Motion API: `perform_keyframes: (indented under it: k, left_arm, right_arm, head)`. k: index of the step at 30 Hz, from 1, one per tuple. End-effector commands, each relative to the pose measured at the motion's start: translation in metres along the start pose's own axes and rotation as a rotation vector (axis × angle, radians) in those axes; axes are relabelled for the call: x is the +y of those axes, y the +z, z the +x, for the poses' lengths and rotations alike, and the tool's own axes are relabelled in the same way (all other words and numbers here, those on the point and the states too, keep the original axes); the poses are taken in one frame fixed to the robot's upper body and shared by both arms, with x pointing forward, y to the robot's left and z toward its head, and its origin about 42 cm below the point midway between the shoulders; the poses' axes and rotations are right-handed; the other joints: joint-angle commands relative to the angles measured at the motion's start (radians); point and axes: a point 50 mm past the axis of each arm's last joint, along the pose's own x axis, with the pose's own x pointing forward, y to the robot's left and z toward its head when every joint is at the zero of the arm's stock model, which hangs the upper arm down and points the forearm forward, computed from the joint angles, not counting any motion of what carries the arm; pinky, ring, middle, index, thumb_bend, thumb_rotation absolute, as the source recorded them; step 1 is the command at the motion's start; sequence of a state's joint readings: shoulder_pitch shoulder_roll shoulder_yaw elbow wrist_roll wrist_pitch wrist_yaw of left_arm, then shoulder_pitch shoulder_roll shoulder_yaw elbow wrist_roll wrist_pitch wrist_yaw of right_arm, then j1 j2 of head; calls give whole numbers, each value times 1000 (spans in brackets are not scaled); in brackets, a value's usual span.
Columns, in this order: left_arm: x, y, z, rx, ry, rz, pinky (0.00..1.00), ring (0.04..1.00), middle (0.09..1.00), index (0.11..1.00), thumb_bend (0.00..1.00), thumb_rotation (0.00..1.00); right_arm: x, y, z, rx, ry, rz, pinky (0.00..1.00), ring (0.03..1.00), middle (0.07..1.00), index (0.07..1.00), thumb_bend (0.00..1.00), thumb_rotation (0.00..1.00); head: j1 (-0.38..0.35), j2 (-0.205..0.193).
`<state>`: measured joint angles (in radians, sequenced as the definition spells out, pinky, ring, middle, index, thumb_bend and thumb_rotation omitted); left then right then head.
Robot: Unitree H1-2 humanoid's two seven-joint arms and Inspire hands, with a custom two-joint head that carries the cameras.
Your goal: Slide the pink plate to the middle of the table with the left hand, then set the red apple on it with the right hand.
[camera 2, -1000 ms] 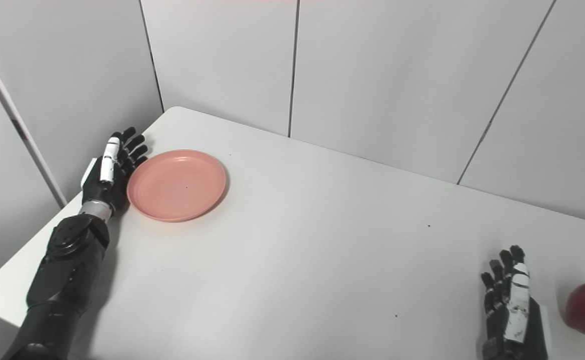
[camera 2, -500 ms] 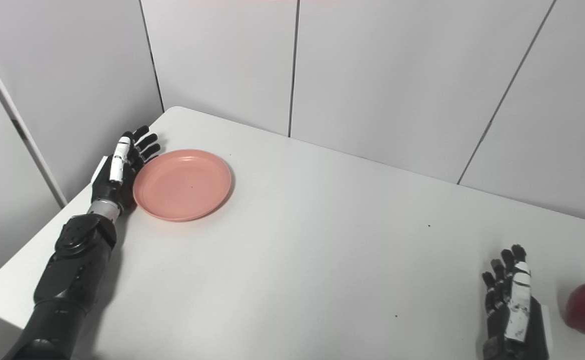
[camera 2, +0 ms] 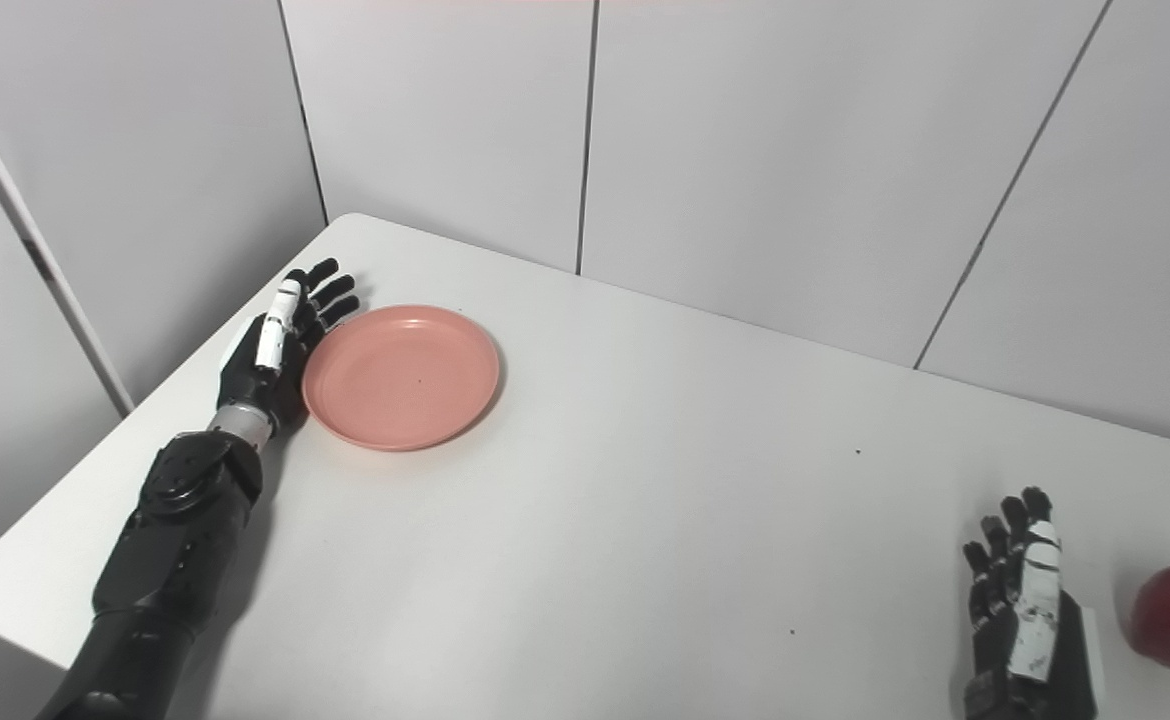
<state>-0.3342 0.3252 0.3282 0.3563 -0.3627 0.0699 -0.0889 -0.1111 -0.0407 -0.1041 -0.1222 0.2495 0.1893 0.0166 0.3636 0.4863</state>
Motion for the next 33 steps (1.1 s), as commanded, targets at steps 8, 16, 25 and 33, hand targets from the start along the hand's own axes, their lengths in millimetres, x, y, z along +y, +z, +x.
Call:
perform_keyframes:
  k: [8, 16, 25, 33]
  left_arm:
    - [-28, 7, 0, 26, -30, -17, 886, 879, 879, 860, 332, 1000]
    - [-47, 7, -1, 44, -74, -7, 896, 899, 897, 872, 325, 1000]
    - [-67, 1, 1, 59, -107, -18, 913, 910, 905, 880, 317, 1000]
    - [-84, -5, 8, 70, -136, -17, 909, 898, 893, 871, 315, 1000]
  right_arm:
    - [7, 14, 3, -57, 16, 1, 1000, 1000, 1000, 1000, 146, 1000]
    - [9, 14, 2, -58, 15, -4, 1000, 1000, 1000, 1000, 158, 1000]
    - [10, 15, 1, -54, 12, -2, 1000, 1000, 1000, 1000, 155, 1000]
    - [10, 14, 2, -59, 3, -5, 1000, 1000, 1000, 1000, 164, 1000]
  head:
    - [-11, 7]
    - [-22, 11]
    - [-29, 17]
    - [-33, 22]
